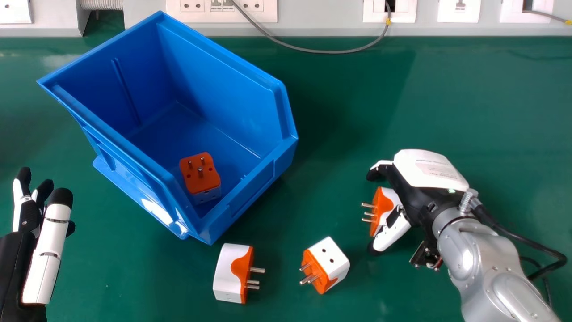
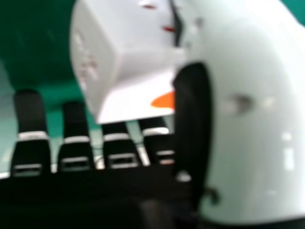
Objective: Pick all objects and put in blue box
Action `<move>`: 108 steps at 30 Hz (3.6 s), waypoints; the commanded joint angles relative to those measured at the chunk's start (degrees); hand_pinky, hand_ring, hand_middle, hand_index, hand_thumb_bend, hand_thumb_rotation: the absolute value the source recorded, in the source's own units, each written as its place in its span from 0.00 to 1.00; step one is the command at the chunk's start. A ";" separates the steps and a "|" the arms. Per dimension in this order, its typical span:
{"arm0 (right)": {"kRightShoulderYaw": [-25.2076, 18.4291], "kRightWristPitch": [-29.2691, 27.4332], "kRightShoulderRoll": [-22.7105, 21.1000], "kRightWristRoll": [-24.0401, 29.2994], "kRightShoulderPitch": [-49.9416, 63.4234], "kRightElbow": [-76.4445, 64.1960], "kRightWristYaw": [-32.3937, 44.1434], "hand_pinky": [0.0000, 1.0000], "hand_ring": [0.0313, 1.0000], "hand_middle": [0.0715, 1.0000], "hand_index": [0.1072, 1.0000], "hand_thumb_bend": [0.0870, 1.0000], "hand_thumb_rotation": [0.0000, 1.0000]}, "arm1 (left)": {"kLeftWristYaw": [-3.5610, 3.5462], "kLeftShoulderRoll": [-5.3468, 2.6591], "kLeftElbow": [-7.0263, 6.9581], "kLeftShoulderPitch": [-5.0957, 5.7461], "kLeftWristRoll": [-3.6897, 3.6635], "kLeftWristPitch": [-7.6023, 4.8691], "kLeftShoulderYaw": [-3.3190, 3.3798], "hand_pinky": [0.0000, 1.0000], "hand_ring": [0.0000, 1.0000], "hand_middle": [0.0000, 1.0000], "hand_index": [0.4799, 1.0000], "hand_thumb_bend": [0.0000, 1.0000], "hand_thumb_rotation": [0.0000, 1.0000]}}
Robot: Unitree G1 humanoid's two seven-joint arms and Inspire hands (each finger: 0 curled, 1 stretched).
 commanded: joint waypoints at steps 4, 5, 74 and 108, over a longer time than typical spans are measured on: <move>-1.23 3.61 -1.58 -1.42 0.89 2.27 -1.10 0.50 0.72 0.76 0.73 0.46 0.00 | 0.06 0.38 -1.31 0.04 -0.49 -0.16 0.79 0.89 0.97 1.00 1.00 0.44 0.98; -1.17 3.66 -1.59 -1.46 0.86 2.35 -1.42 0.47 0.66 0.71 0.71 0.46 0.00 | 0.03 0.40 -1.24 0.06 -0.53 -0.24 0.83 0.89 0.97 1.00 1.00 0.44 0.98; -9.66 -2.44 0.75 3.90 15.65 -42.33 -1.81 0.30 0.41 0.49 0.50 0.44 0.00 | 0.04 0.65 -2.71 0.49 0.46 0.67 0.25 0.88 0.96 0.99 1.00 0.44 0.97; 1.69 -19.71 14.58 5.57 -11.07 -16.59 -3.09 0.31 0.41 0.49 0.49 0.44 0.00 | 0.92 -0.41 -2.89 0.49 1.71 0.76 -0.87 0.88 0.96 0.99 1.00 0.44 0.97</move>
